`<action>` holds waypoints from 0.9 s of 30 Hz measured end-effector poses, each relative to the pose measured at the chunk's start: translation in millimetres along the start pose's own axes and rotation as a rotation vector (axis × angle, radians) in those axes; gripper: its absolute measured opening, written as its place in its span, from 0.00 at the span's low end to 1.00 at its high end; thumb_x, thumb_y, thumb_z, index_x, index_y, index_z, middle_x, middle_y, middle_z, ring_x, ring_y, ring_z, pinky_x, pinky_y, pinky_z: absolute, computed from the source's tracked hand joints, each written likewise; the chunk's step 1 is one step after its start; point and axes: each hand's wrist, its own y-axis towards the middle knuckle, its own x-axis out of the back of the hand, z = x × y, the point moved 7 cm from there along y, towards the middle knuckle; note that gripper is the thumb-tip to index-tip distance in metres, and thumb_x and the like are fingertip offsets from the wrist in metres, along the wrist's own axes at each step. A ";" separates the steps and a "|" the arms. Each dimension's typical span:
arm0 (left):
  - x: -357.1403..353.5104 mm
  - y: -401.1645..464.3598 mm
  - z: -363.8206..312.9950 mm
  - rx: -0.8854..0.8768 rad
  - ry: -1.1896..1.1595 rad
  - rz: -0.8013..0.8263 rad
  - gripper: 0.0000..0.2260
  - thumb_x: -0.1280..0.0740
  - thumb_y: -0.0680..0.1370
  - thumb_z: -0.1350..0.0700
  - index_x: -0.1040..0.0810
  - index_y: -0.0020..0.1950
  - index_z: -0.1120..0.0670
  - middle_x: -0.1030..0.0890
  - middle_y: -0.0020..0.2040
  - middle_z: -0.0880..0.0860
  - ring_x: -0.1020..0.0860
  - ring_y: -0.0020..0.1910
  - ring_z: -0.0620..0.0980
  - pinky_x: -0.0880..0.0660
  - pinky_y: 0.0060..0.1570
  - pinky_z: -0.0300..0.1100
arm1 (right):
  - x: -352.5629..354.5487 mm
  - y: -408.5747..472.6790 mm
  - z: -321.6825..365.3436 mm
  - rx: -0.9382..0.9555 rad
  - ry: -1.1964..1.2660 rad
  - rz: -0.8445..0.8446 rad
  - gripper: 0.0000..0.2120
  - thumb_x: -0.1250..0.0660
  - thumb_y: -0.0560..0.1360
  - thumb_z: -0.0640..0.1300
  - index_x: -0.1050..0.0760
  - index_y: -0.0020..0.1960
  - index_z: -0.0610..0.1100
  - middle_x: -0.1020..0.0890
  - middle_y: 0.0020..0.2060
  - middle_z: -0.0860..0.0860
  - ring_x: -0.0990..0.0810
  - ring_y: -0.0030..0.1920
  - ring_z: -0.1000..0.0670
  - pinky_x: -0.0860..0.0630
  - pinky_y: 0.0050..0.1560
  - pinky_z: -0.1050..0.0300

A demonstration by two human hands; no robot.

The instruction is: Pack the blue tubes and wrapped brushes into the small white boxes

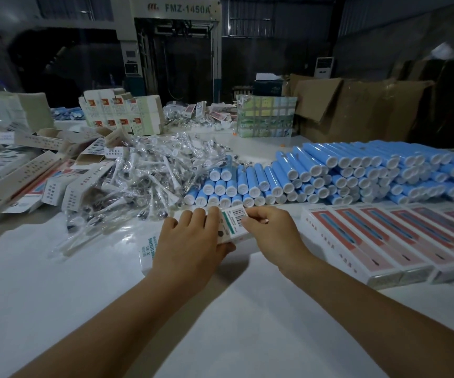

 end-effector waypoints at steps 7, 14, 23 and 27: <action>1.8 4.6 9.8 0.100 -0.077 -0.030 0.37 0.55 0.72 0.32 0.42 0.75 0.51 0.29 0.66 0.49 0.31 0.63 0.51 0.35 0.56 0.45 | -8.0 1.1 -25.5 -0.463 0.905 -0.030 0.23 0.28 0.70 0.52 0.25 0.61 0.43 0.16 0.51 0.42 0.15 0.45 0.45 0.19 0.48 0.50; 1.8 3.1 -1.6 0.056 -0.068 0.009 0.38 0.57 0.72 0.32 0.40 0.75 0.53 0.27 0.66 0.52 0.29 0.61 0.53 0.33 0.56 0.46 | -25.6 -0.5 -16.1 -0.384 1.211 0.113 0.20 0.30 0.67 0.37 0.25 0.59 0.41 0.17 0.51 0.37 0.17 0.52 0.41 0.20 0.52 0.47; 7.7 0.4 -10.5 0.014 -0.028 0.029 0.38 0.58 0.73 0.33 0.38 0.74 0.56 0.25 0.62 0.54 0.26 0.57 0.53 0.31 0.53 0.48 | -4.9 -11.4 6.7 0.165 -0.014 -0.130 0.18 0.43 0.82 0.44 0.32 0.71 0.47 0.23 0.45 0.58 0.22 0.39 0.64 0.24 0.37 0.71; 14.3 -4.0 -15.0 -0.036 -0.034 -0.064 0.35 0.53 0.77 0.35 0.25 0.64 0.62 0.19 0.49 0.57 0.21 0.43 0.56 0.26 0.39 0.51 | -6.3 -15.1 9.9 0.235 -0.144 -0.128 0.21 0.46 0.82 0.47 0.39 0.75 0.46 0.22 0.57 0.48 0.23 0.46 0.59 0.25 0.40 0.72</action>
